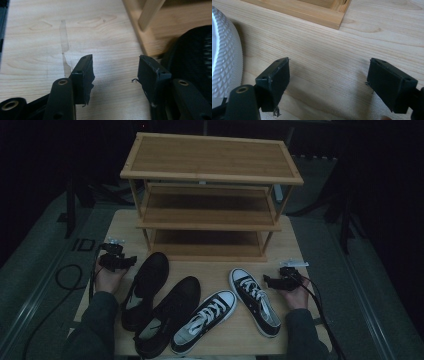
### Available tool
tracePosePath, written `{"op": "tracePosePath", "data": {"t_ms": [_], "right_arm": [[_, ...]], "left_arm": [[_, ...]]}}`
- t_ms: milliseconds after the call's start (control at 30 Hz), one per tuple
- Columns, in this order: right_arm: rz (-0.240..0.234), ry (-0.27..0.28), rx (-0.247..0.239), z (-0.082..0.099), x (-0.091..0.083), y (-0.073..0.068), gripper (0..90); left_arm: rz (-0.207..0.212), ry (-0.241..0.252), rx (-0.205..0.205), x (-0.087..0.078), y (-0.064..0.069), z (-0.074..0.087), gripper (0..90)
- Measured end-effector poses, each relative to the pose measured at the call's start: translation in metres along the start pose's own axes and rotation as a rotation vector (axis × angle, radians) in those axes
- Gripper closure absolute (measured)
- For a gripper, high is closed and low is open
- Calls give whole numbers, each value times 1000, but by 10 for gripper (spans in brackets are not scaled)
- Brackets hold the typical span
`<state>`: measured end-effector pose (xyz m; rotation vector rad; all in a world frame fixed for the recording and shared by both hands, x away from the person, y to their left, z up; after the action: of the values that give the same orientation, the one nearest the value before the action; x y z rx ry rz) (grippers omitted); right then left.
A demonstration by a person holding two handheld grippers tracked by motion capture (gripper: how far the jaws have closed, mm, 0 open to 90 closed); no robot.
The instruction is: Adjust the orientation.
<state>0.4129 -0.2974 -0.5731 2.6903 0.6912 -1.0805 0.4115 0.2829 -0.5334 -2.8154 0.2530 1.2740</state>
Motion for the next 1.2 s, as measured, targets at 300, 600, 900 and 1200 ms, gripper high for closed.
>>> {"op": "tracePosePath", "data": {"t_ms": [300, 600, 900, 1200], "right_arm": [[0, 0, 1, 0, 0, 0, 183], [-1, 1, 1, 0, 0, 0, 183], [0, 1, 1, 0, 0, 0, 183], [0, 0, 1, 0, 0, 0, 183]], "left_arm": [[16, 34, 23, -33, 4, -1, 481], [48, 43, 67, -62, 11, -4, 480], [90, 65, 123, -91, 23, -6, 471], [120, 54, 162, -107, 40, 0, 464]]}}
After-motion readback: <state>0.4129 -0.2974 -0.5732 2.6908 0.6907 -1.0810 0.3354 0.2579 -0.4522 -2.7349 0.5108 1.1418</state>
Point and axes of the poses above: each handheld gripper's, and its own axes: x roughly forward along the jaws, z roughly out of its underside, y roughly to its right, the point moved 2 cm from there along x, roughly forward along the jaws, and after that the axes turned 2 degrees about -z, right-handed, at the moved point
